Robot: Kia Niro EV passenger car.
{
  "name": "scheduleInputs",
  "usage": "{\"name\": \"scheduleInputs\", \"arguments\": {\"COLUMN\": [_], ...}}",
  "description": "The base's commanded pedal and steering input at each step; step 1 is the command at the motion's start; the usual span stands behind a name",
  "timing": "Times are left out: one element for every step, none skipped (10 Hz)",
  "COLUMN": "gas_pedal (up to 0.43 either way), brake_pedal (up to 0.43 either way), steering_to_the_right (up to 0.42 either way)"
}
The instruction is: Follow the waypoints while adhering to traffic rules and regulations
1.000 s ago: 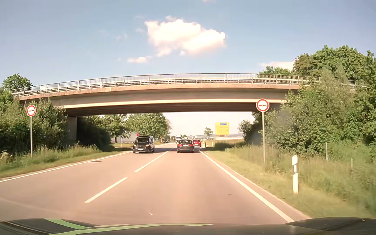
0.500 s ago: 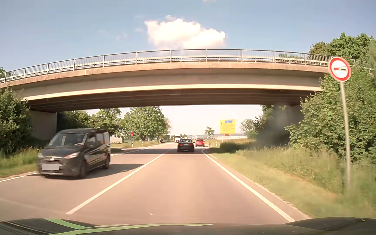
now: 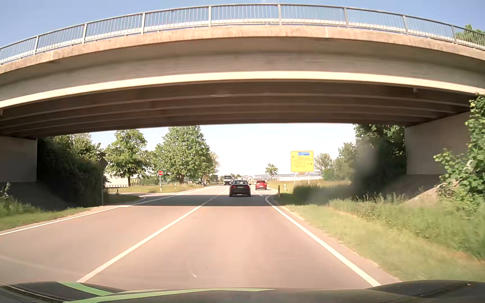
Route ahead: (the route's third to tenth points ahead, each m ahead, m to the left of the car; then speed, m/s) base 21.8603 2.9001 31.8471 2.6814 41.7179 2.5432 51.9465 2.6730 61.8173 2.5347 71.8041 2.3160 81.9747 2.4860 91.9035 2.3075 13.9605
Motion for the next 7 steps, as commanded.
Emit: {"name": "scheduleInputs", "arguments": {"gas_pedal": [0.079,0.079,0.087,0.087,0.098,0.098,0.098], "brake_pedal": [0.000,0.000,0.000,0.000,0.000,0.000,0.000], "steering_to_the_right": [-0.001,-0.001,-0.001,-0.001,-0.001,-0.001,-0.001]}}
